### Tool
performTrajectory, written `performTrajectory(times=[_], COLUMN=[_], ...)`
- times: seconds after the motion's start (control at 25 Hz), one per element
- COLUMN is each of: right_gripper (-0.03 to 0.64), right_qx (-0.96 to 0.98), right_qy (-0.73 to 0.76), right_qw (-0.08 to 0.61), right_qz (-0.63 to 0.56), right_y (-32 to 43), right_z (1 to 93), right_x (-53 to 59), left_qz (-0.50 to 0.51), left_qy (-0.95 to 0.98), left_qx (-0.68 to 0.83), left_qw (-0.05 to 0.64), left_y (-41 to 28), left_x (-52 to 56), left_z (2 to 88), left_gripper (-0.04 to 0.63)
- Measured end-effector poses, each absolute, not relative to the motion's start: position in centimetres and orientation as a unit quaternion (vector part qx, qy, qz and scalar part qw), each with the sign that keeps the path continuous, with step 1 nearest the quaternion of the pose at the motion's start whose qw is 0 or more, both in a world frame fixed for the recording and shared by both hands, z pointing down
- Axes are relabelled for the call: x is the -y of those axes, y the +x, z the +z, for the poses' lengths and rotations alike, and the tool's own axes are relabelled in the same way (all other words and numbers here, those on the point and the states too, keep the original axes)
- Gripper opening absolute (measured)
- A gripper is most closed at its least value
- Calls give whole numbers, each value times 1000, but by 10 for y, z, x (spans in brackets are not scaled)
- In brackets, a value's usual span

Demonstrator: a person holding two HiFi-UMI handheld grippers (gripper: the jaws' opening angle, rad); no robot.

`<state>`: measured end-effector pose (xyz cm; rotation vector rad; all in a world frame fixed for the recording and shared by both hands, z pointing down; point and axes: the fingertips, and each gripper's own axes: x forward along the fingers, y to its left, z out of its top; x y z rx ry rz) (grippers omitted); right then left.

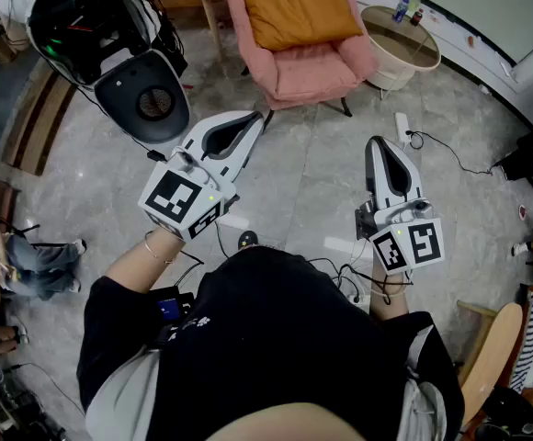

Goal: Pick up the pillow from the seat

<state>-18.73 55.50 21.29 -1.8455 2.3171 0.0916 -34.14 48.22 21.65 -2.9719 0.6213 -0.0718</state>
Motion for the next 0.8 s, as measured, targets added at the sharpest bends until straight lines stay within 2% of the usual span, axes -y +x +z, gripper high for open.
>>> performTrajectory(times=[0.48,0.8], right_gripper=[21,21], right_qx=[-792,-800], right_qy=[-599,-589], right_qw=[114,104], right_qz=[38,41], right_y=[-183,-166], right_z=[216,231], right_x=[-556,-567], left_qz=[-16,-16], left_qy=[-976,-972], left_qx=[-215,-230], left_qw=[45,41], left_y=[-340,-331], left_x=[-488,-501], left_z=[221,234], left_gripper=[11,11])
